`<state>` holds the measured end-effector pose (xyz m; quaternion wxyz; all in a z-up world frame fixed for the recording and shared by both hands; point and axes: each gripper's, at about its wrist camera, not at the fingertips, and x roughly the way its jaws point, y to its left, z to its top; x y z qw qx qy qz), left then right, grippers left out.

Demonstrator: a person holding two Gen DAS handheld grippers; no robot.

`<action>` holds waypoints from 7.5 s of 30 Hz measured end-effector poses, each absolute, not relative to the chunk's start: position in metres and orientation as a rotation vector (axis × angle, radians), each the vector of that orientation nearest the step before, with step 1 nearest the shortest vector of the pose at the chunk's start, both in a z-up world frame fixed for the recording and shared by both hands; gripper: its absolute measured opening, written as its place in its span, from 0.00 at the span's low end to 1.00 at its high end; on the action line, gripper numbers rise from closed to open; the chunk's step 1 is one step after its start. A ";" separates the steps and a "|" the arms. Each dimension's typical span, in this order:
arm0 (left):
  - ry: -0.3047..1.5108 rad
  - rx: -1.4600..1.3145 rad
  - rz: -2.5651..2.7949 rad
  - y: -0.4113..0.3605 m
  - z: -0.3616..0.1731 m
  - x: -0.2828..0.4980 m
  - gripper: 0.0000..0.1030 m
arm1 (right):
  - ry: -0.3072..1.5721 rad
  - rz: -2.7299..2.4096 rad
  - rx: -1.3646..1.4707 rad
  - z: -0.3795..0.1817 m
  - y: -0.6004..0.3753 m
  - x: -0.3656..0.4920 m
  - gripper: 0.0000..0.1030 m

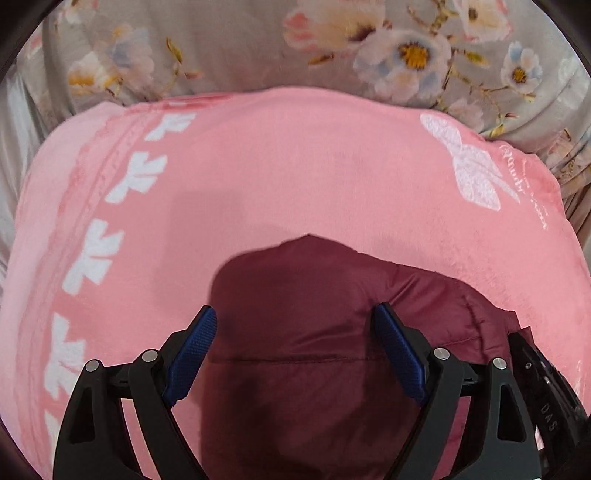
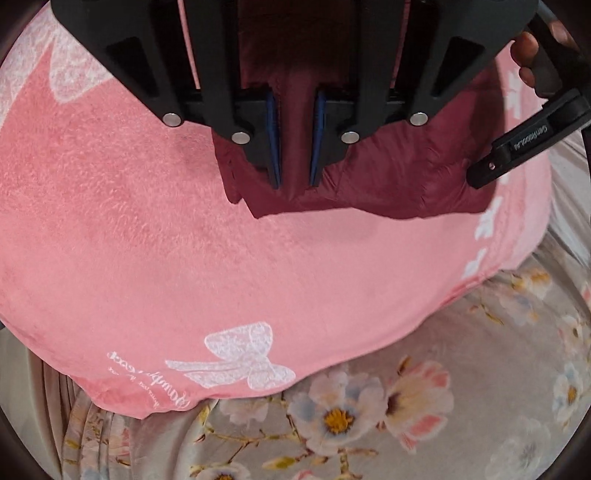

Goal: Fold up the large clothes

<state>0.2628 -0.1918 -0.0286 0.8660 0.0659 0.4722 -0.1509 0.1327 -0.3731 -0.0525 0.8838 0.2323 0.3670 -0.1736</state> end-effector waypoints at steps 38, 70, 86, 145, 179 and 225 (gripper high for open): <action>0.852 0.215 -0.222 -0.217 -0.078 0.255 0.95 | 0.757 -0.379 0.397 -0.094 -0.368 0.148 0.12; 0.960 0.113 -0.284 -0.158 -0.036 0.206 0.95 | 0.670 -0.305 0.444 -0.047 -0.370 0.062 0.45; 0.986 0.205 -0.308 -0.152 -0.056 0.136 0.95 | 0.786 -0.302 0.407 -0.087 -0.347 0.027 0.29; 0.724 0.055 -0.685 -0.119 0.084 0.068 0.31 | 0.353 -0.070 0.591 0.035 -0.339 -0.069 0.12; 0.168 -0.007 -0.611 0.020 0.192 0.187 0.31 | 0.020 0.166 0.245 0.182 -0.217 0.103 0.12; 0.665 0.079 -0.470 -0.033 -0.064 0.384 0.46 | 0.549 0.010 0.431 -0.076 -0.265 0.306 0.18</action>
